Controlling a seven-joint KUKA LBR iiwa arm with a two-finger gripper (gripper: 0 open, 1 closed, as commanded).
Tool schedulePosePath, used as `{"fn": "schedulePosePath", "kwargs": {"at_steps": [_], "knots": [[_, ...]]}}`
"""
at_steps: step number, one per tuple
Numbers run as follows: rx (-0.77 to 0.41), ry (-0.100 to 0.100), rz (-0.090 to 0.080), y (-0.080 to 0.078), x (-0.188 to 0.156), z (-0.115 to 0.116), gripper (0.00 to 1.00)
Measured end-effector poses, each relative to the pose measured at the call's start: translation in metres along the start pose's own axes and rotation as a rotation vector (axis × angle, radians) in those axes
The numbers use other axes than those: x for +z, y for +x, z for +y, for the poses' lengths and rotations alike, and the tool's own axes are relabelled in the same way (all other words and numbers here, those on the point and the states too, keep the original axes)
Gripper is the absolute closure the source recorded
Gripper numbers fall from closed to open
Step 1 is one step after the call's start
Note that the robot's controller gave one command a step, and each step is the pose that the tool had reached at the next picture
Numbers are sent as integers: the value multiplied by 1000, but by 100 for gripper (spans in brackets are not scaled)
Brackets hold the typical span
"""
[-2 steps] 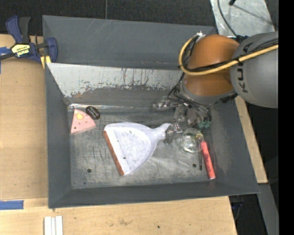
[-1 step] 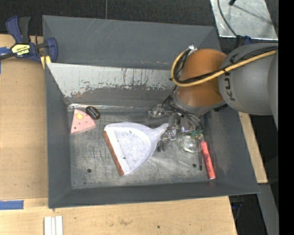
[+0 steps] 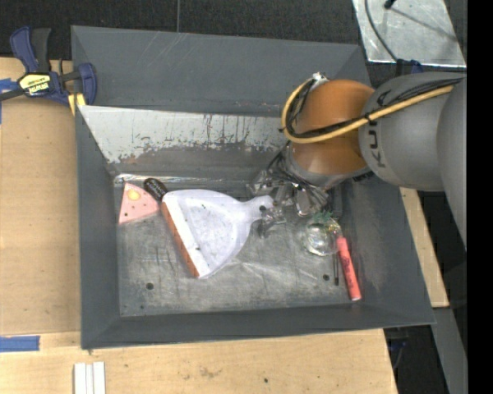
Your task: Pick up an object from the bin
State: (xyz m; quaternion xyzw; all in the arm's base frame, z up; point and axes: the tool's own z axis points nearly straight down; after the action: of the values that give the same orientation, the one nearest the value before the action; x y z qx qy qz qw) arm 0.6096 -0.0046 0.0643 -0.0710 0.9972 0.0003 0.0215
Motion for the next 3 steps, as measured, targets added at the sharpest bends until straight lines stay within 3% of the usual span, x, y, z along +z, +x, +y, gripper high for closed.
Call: {"fn": "schedulePosePath", "kwargs": {"at_steps": [2,3], "knots": [[4,0,6,0,-5,0,100],[3,-2,26,3,-17,1,100]]}}
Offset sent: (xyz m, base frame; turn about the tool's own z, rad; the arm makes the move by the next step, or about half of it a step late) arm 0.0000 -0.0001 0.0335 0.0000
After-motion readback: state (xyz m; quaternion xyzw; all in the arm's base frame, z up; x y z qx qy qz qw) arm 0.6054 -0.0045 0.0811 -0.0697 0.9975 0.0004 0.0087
